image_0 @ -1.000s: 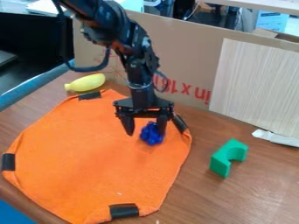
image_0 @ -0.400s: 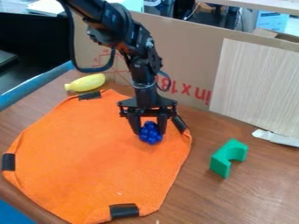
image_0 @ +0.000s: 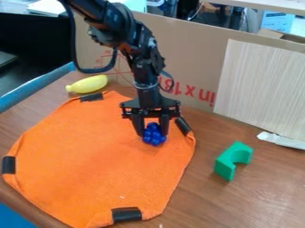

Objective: Remove the blue figure from the top right edge of the cloth

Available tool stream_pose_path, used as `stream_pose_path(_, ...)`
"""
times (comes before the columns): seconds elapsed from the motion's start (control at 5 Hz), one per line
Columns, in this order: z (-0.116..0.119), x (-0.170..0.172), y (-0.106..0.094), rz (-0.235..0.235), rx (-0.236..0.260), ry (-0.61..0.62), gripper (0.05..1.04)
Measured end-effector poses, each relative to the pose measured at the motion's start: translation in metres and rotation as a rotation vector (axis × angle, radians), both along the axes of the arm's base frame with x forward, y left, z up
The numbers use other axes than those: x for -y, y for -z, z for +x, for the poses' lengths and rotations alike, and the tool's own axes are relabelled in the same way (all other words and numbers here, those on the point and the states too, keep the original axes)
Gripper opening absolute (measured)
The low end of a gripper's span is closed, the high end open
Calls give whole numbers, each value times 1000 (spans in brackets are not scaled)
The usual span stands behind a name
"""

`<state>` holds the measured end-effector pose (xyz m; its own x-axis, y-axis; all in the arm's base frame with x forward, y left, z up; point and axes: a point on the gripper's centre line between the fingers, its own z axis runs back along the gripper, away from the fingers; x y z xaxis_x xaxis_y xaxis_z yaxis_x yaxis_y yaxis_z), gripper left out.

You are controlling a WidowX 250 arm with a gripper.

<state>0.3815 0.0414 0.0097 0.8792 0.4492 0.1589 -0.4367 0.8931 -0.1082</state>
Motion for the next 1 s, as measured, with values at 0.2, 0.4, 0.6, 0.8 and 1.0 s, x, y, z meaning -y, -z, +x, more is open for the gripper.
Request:
stream_pose_path(0.2,0,-1,0,-11,-1,-6,642)
stream_pose_path(0.4,-2,6,-8,10,8,-8,642)
stream_pose_path(0.6,-2,41,-41,23,83,68,642)
stream_pose_path(0.8,-10,62,-49,-7,86,105,642)
stream_pose_path(1.0,-20,95,-47,-29,61,185,642)
